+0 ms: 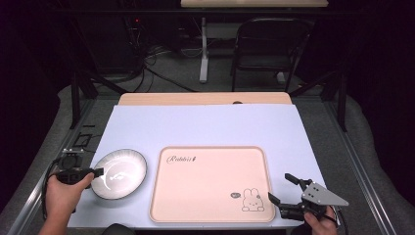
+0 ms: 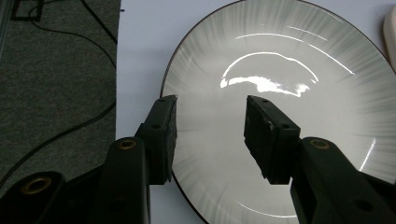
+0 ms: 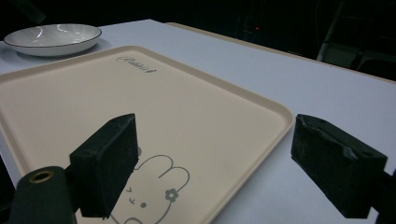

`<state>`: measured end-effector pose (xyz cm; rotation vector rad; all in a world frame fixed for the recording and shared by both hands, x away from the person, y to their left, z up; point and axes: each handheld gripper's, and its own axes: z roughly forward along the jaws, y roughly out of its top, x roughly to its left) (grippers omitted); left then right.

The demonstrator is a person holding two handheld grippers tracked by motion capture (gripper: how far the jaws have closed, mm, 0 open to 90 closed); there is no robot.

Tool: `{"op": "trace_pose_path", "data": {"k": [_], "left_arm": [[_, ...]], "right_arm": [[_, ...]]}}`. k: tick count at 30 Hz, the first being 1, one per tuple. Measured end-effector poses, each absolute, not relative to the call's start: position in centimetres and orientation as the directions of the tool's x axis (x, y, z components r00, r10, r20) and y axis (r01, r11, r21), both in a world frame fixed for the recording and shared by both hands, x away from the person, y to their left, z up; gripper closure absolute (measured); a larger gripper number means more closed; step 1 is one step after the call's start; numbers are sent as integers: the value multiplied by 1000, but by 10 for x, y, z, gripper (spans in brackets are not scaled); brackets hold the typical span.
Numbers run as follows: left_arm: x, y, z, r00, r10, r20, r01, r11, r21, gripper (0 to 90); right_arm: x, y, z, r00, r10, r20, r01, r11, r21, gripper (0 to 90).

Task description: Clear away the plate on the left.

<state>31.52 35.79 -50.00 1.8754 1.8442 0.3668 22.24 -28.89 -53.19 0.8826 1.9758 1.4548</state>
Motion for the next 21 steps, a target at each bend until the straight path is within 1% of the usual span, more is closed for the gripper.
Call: {"op": "trace_pose_path", "data": {"k": [7, 21], "left_arm": [[320, 364, -506, 23, 990, -141, 864, 52, 501, 533], [326, 374, -520, -16, 978, -206, 887, 109, 449, 545]], "right_arm": [[223, -289, -532, -647, 762, -33, 195, 207, 959, 141], [223, -289, -532, -649, 761, -32, 195, 207, 959, 142]]}}
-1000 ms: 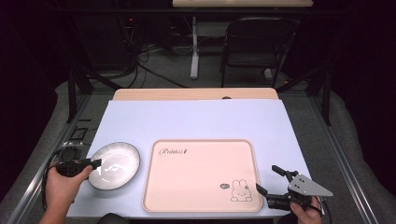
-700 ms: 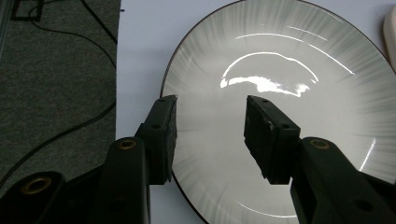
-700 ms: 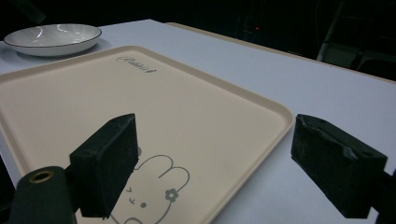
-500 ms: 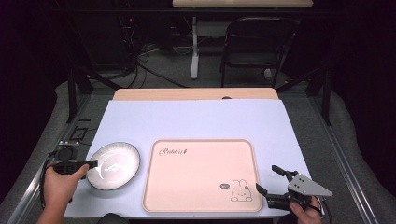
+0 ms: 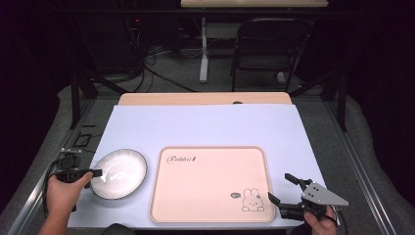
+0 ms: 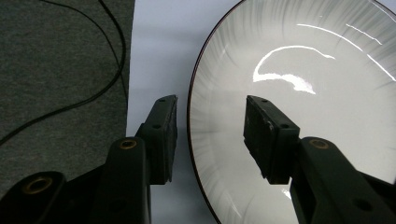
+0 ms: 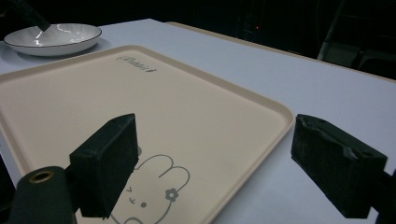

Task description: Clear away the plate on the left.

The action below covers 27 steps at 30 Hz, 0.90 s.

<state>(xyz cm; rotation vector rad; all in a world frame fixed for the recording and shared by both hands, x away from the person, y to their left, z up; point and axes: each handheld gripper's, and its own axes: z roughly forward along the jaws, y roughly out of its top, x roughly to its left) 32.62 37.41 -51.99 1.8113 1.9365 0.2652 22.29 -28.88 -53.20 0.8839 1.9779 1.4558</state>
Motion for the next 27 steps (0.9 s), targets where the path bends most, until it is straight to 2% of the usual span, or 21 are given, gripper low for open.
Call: {"op": "trace_pose_path", "data": {"k": [15, 27], "left_arm": [[331, 374, -528, -25, 964, -264, 896, 138, 421, 554], [335, 373, -532, -27, 966, -256, 907, 132, 399, 576]], "right_arm": [[223, -289, -532, -648, 761, -31, 197, 207, 958, 141], [223, -289, -532, -650, 759, -35, 194, 209, 958, 141]]}}
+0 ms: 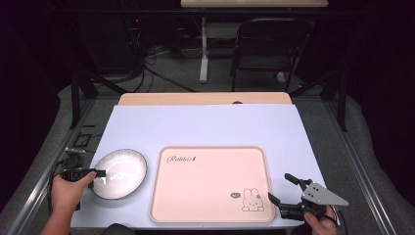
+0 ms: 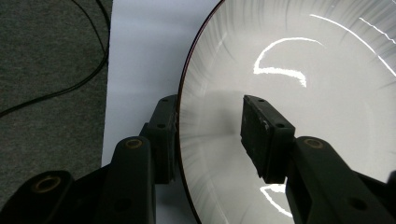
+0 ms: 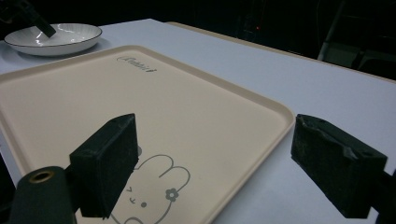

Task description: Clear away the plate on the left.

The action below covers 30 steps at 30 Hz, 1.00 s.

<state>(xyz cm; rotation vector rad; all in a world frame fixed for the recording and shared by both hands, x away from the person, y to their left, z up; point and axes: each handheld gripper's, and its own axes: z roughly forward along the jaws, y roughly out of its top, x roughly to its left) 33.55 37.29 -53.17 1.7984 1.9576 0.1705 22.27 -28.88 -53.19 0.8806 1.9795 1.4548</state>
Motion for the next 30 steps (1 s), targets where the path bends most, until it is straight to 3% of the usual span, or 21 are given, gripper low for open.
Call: {"op": "trace_pose_path", "data": {"k": [30], "left_arm": [[344, 379, -532, -95, 946, -309, 923, 200, 328, 648]], "right_arm": [[222, -288, -532, -652, 757, -40, 189, 213, 959, 141]]}}
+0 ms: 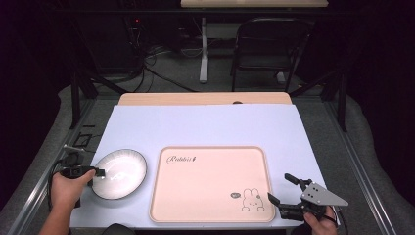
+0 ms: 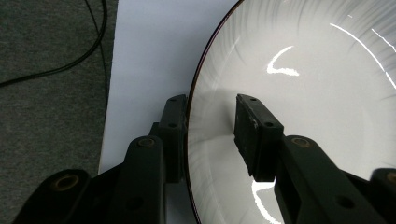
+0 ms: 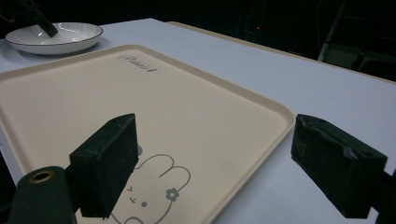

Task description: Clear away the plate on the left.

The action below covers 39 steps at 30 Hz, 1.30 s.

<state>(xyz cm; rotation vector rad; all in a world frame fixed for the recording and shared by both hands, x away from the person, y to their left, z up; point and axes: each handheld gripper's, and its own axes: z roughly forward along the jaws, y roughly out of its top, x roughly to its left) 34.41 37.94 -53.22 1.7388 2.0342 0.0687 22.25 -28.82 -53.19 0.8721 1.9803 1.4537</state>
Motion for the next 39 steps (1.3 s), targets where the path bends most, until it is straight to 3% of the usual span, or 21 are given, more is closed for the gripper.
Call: {"op": "trace_pose_path", "data": {"k": [24, 39], "left_arm": [[342, 388, -533, -130, 917, -378, 913, 260, 316, 736], [341, 381, -511, -102, 935, -341, 911, 226, 346, 802]], "right_arm": [[223, -288, -532, -653, 757, -39, 192, 215, 958, 141], [223, -288, -532, -651, 758, -36, 194, 213, 958, 141]]}}
